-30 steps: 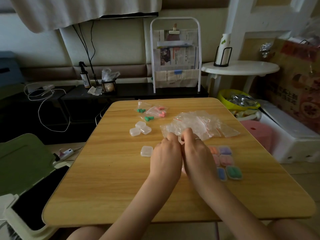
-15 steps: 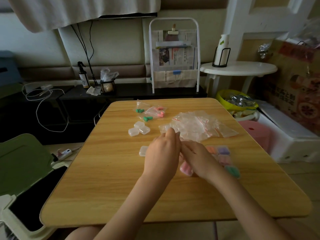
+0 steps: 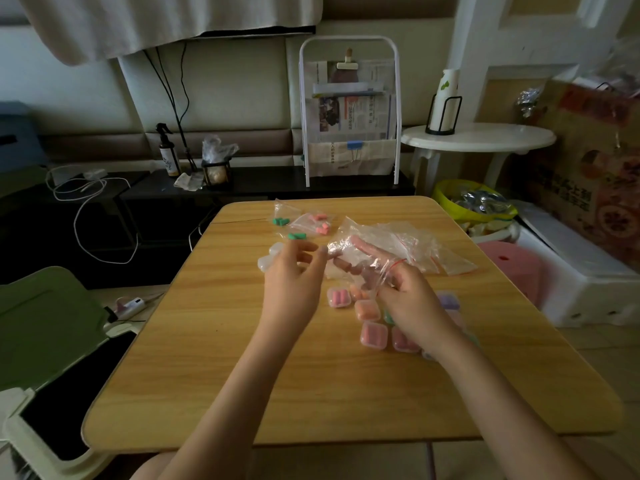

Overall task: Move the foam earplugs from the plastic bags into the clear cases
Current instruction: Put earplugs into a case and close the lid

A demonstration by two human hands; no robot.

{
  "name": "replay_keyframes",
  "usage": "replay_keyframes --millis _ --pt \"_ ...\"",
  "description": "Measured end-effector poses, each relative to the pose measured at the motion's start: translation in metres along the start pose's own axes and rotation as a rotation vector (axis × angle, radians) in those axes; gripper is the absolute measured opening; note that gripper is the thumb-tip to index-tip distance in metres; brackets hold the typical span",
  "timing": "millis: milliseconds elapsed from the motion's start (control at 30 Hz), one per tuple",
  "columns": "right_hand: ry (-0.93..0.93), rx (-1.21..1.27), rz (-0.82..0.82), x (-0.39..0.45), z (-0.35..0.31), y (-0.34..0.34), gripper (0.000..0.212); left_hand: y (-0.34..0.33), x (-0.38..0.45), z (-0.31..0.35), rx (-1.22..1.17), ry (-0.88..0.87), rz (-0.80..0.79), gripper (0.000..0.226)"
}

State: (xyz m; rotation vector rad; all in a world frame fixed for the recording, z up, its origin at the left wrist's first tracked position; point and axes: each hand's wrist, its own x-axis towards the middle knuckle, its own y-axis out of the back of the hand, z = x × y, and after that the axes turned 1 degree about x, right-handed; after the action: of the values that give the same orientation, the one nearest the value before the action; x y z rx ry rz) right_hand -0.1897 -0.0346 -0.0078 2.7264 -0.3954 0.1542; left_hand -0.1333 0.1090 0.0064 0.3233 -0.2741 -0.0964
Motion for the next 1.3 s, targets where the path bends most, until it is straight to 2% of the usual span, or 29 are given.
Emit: replay_keyframes --millis 67,167,400,567,633,733,867,1033,1167,1300 --pt "-0.003 0.029 -0.018 -0.002 -0.002 -0.001 0.028 0.004 0.003 -0.001 -0.220 0.166 -0.139 0.018" --pt "0.031 0.073 -0.041 -0.003 -0.003 -0.002 0.052 0.007 0.001 0.001 -0.415 0.250 -0.174 0.012" --pt "0.084 0.042 -0.078 -0.003 0.000 0.000 0.061 0.005 -0.003 0.005 -0.297 0.223 -0.321 0.011" --pt "0.121 -0.037 -0.010 0.001 0.004 0.003 0.035 0.004 -0.002 0.004 -0.344 0.252 -0.359 0.018" --pt "0.125 -0.064 0.033 0.002 0.005 0.004 0.031 0.004 -0.002 0.005 -0.395 0.283 -0.358 0.019" --pt "0.119 -0.088 0.039 0.002 0.005 0.003 0.034 0.003 -0.001 0.004 -0.404 0.289 -0.321 0.014" --pt "0.098 -0.032 -0.040 -0.003 0.000 0.004 0.047 0.004 -0.001 0.004 -0.389 0.288 -0.326 0.017" --pt "0.059 0.040 -0.100 -0.004 0.000 -0.001 0.049 0.001 -0.005 0.005 -0.374 0.254 -0.320 0.014" --pt "0.050 0.109 -0.108 -0.004 -0.002 0.000 0.035 0.001 -0.003 0.003 -0.312 0.236 -0.224 0.009" --pt "0.042 0.142 -0.065 -0.003 -0.004 0.002 0.012 0.000 -0.003 0.006 -0.449 0.300 -0.220 0.004"
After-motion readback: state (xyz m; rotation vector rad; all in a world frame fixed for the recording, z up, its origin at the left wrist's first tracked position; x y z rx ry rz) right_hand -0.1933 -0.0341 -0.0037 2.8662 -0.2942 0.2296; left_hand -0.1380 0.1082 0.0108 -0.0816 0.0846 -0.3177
